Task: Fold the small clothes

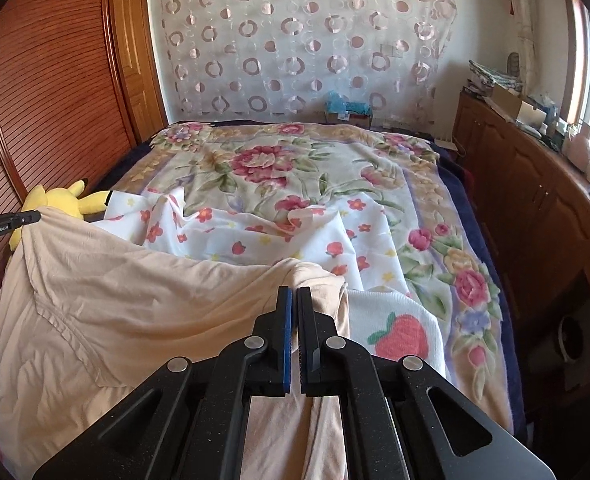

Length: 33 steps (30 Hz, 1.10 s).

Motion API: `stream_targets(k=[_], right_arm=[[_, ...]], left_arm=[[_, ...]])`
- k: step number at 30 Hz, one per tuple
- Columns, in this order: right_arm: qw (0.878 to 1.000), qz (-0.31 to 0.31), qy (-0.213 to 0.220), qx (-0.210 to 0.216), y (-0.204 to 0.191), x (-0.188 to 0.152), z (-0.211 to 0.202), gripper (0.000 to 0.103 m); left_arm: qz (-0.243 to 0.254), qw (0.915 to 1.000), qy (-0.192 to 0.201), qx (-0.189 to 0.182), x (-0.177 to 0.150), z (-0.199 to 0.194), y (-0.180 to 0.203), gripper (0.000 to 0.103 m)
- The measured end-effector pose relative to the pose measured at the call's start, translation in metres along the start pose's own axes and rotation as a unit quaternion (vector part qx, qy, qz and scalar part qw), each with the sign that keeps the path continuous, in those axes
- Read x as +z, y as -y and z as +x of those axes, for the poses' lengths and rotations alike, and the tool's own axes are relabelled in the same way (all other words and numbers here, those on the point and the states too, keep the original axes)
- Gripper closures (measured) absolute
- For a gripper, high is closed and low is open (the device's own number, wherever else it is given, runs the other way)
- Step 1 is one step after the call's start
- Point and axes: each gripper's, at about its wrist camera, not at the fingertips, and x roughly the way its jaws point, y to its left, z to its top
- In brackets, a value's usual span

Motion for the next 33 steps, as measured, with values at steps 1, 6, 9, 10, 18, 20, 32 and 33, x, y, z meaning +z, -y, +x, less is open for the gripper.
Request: stream_targets(k=[1, 6, 9, 10, 18, 20, 32, 33], right_arm=[[1.000, 0.000, 0.001, 0.003, 0.000, 0.000, -0.001, 0.101], [1.000, -0.003, 0.003, 0.006, 0.000, -0.004, -0.004, 0.101], [1.000, -0.001, 0.000, 0.008, 0.002, -0.006, -0.002, 0.101], [1.000, 0.000, -0.002, 0.009, 0.002, -0.006, -0.001, 0.101], [1.000, 0.005, -0.012, 0.010, 0.006, -0.009, 0.006, 0.101], [1.000, 0.006, -0.014, 0.010, 0.007, -0.009, 0.007, 0.101], [1.000, 0.010, -0.023, 0.012, 0.010, -0.010, 0.020, 0.101], [1.000, 0.010, -0.021, 0.012, 0.010, -0.010, 0.018, 0.101]], left_arm=[[0.004, 1.0000, -0.006, -0.004, -0.001, 0.000, 0.001, 0.092], [0.022, 0.9990, -0.039, -0.001, -0.012, 0.005, 0.010, 0.092], [0.032, 0.9979, -0.056, -0.002, -0.025, 0.011, 0.017, 0.092], [0.032, 0.9977, -0.059, 0.000, -0.028, 0.013, 0.018, 0.092], [0.024, 0.9978, -0.062, -0.006, -0.040, 0.007, 0.030, 0.091], [0.023, 0.9972, -0.069, -0.014, -0.043, 0.008, 0.033, 0.087], [0.027, 0.9989, -0.038, -0.007, -0.047, 0.000, 0.042, 0.095], [0.020, 0.9995, -0.023, -0.008, -0.043, -0.008, 0.041, 0.096]])
